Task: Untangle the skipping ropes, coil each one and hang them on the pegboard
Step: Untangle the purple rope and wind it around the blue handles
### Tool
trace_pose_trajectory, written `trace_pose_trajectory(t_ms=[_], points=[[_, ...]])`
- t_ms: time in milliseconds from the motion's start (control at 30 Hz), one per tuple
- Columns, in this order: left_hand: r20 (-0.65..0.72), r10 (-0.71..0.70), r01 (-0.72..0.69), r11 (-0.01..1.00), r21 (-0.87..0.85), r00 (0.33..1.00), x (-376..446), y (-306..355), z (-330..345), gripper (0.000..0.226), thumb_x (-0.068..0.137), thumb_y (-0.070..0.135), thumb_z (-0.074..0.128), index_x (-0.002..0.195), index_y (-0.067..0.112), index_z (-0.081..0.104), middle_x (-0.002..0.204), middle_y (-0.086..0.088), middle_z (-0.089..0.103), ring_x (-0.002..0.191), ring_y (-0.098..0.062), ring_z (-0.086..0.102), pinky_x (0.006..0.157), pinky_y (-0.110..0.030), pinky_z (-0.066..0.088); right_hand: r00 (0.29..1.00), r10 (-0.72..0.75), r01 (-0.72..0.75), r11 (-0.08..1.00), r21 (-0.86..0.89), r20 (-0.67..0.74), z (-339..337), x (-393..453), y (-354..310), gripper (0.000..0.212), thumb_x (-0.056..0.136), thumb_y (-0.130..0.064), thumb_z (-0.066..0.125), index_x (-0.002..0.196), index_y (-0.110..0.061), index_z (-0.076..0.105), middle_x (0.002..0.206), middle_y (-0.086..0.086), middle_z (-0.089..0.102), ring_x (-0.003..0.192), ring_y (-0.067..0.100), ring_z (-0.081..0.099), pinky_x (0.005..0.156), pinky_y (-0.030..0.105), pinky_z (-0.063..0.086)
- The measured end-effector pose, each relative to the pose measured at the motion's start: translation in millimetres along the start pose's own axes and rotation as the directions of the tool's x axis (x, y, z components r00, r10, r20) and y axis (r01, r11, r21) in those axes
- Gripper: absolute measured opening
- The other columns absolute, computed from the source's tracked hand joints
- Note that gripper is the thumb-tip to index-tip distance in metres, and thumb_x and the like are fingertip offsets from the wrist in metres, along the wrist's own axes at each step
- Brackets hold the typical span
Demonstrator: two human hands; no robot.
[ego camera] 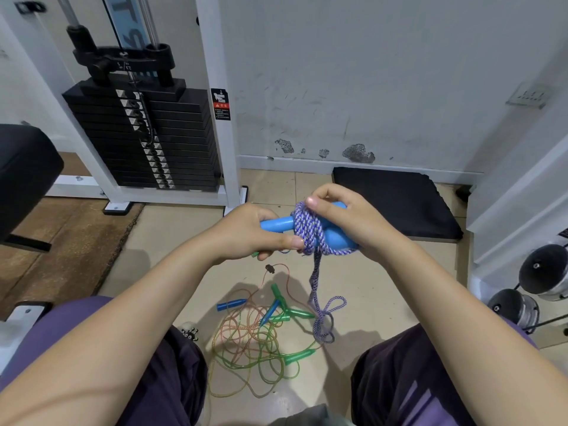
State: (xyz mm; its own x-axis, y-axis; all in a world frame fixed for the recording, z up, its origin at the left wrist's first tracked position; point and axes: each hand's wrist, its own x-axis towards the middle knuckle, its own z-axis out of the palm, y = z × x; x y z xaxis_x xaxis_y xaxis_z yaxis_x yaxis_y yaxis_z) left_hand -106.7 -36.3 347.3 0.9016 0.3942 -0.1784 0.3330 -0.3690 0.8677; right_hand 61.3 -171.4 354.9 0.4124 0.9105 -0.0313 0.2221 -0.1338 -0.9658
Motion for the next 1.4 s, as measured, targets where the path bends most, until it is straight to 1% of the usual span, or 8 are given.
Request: trace_pose_trajectory(t_ms=[133,333,500,600,767,933,1133,1400], points=[[-0.114,-0.043,0.007,0.955,-0.297,0.993,4.9,-0.3,-3.9,0.043,0.066,0.056,0.082,0.07,0.017,0.064,0.047,-0.002,0.051,0.041,-0.011,0.035,0.039,-0.017,0.027,0.988,0.026,-0.094,0.879,0.467,0.15,-3.1,0.6,1.0,0.037,0.087,-0.041,0.061,0.115,-0.017,0.059,0.096,0.01,0.064,0.075,0.026,0.058,0.072,0.037,0.052],[-0.15,-0.068,-0.027,0.829,-0.559,0.986,10.6,-2.5,-10.4,0.035,0.074,0.045,0.074,0.08,0.013,0.059,0.056,-0.003,0.049,0.035,-0.007,0.022,0.036,-0.016,0.02,0.994,0.061,-0.075,0.982,0.175,0.088,9.5,0.1,8.1,0.031,0.091,-0.008,0.066,0.116,-0.021,0.053,0.061,-0.001,0.036,0.049,0.013,0.027,0.048,0.025,0.021],[-0.287,-0.095,-0.099,0.799,-0.593,0.953,13.9,-5.4,-5.9,0.029,0.088,0.035,0.072,0.078,0.011,0.06,0.053,-0.002,0.049,0.037,-0.009,0.023,0.037,-0.017,0.021,0.997,0.064,-0.064,0.998,-0.001,0.031,22.0,0.2,8.1,0.008,0.102,-0.018,0.049,0.108,-0.023,0.052,0.056,0.007,0.03,0.047,0.015,0.021,0.047,0.027,0.016],[-0.385,-0.158,-0.116,0.793,-0.599,0.909,16.7,-6.4,-7.5,0.03,0.09,0.035,0.072,0.076,0.01,0.061,0.051,-0.001,0.049,0.038,-0.012,0.024,0.038,-0.017,0.021,0.995,0.071,-0.067,0.995,-0.07,0.065,29.9,-0.9,7.2,0.022,0.105,-0.026,0.041,0.089,-0.019,0.055,0.047,-0.008,0.031,0.042,0.012,0.024,0.041,0.02,0.02],[-0.463,-0.213,-0.041,0.876,-0.481,0.86,22.0,-13.6,-4.6,0.033,0.087,0.036,0.074,0.069,0.012,0.06,0.046,0.003,0.053,0.039,-0.012,0.029,0.039,-0.018,0.023,0.997,0.064,-0.059,0.989,-0.135,0.037,29.2,-0.5,2.0,0.034,0.103,-0.024,0.045,0.072,-0.014,0.052,0.057,0.003,0.045,0.049,0.015,0.043,0.053,0.028,0.038],[-0.584,-0.175,0.202,0.979,-0.018,0.793,27.1,-27.5,-10.9,0.039,0.083,0.049,0.073,0.069,0.014,0.061,0.048,0.005,0.06,0.042,-0.009,0.043,0.048,-0.026,0.033,0.994,0.089,-0.082,0.99,-0.112,0.059,17.5,-3.2,1.0,0.032,0.096,-0.027,0.059,0.067,-0.02,0.048,0.048,-0.007,0.035,0.044,0.012,0.027,0.045,0.022,0.023],[-0.167,-0.061,0.105,0.956,0.273,0.984,19.0,-26.6,-1.2,0.037,0.081,0.05,0.075,0.065,0.022,0.056,0.046,0.01,0.06,0.036,0.0,0.044,0.044,-0.019,0.036,0.973,-0.068,0.051,0.995,-0.08,-0.222,-11.0,1.3,-3.7,0.032,0.096,-0.026,0.061,0.065,-0.022,0.057,0.048,-0.013,0.041,0.045,0.007,0.032,0.047,0.022,0.028],[-0.048,-0.041,0.059,0.887,0.458,0.998,14.5,-14.5,17.9,0.057,0.062,0.074,0.072,0.063,0.019,0.057,0.044,0.006,0.058,0.043,-0.007,0.05,0.056,-0.03,0.043,0.962,-0.229,0.16,0.913,-0.376,-0.147,7.8,5.6,10.3,0.027,0.093,-0.023,0.065,0.075,-0.003,0.062,0.057,-0.006,0.039,0.055,0.006,0.034,0.056,0.026,0.029]])
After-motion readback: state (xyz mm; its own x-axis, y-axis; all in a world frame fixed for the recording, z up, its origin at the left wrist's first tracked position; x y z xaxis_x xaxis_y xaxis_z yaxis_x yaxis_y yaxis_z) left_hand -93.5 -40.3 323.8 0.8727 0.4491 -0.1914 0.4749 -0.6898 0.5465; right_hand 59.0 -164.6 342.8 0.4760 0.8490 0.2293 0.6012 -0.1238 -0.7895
